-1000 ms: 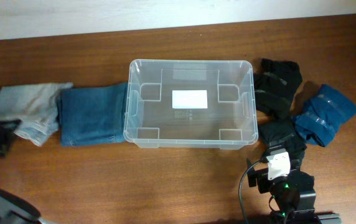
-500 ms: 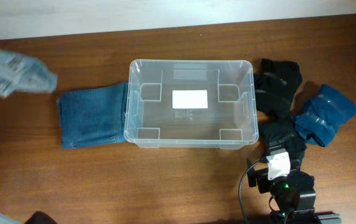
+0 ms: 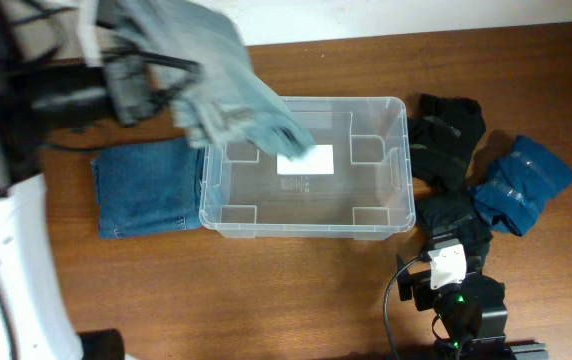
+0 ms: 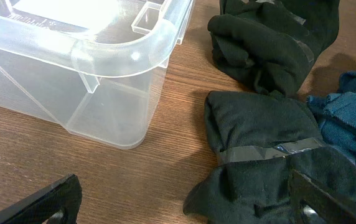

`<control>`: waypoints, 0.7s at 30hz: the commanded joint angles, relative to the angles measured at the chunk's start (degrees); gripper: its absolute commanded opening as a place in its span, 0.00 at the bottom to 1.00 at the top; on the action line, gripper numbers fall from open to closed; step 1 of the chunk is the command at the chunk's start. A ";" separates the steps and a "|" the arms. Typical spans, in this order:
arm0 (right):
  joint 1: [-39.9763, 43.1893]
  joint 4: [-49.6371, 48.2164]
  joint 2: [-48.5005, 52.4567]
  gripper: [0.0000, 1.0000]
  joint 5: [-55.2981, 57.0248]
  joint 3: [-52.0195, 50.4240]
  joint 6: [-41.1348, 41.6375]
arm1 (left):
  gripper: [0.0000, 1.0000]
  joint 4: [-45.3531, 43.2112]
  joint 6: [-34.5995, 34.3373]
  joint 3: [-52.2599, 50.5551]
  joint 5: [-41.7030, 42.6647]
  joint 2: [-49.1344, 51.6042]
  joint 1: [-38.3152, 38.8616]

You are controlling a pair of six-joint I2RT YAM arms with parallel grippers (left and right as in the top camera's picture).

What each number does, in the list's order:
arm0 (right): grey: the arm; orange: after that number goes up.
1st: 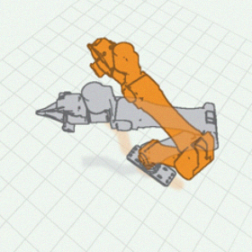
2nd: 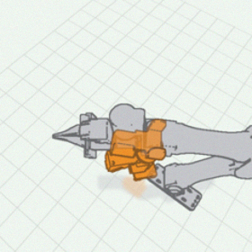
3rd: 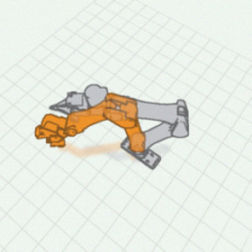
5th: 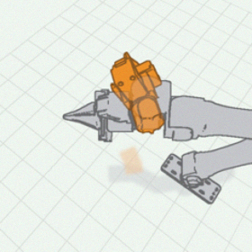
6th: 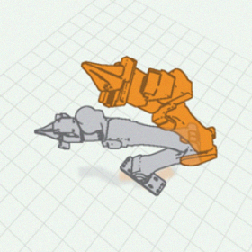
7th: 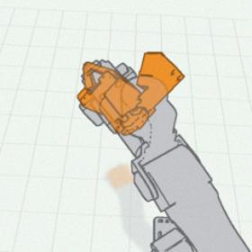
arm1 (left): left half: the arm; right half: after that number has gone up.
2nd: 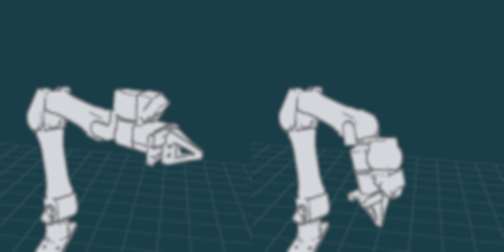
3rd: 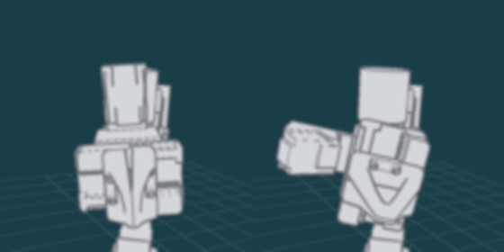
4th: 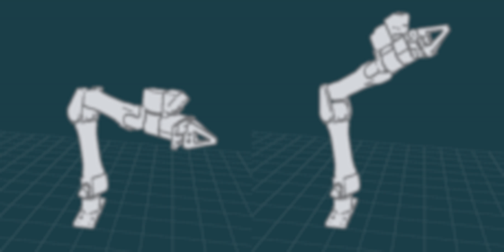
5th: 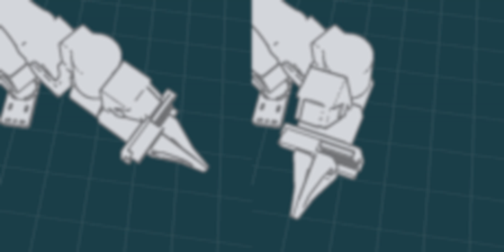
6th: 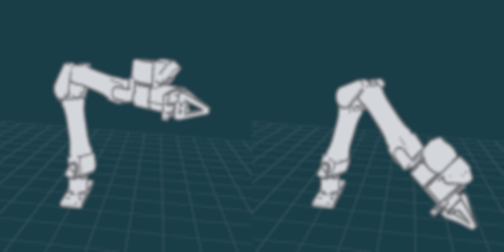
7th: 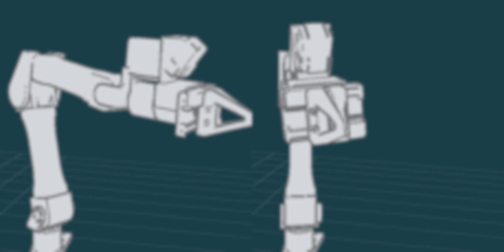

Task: Pack container
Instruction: 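Carry the light blue jeans into the box and release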

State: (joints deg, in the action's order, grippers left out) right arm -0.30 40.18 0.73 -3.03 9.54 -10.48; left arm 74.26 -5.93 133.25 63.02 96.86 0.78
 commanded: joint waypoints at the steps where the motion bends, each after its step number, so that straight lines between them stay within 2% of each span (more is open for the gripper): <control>1: 0.35 -0.09 -0.33 0.98 -0.17 -0.28 0.46 | 0.00 0.37 3.52 0.98 1.16 3.02 6.27; 11: 0.35 -0.09 -0.33 0.98 -0.17 -0.28 0.46 | 0.01 1.73 13.11 0.98 -0.44 12.63 20.85; 21: 0.35 -0.09 -0.33 0.98 -0.17 -0.28 0.46 | 0.01 2.49 22.77 0.98 -2.01 19.45 27.15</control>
State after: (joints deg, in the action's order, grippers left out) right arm -0.30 40.18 0.73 -3.03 9.54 -10.46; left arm 77.19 11.07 133.23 59.77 115.68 27.11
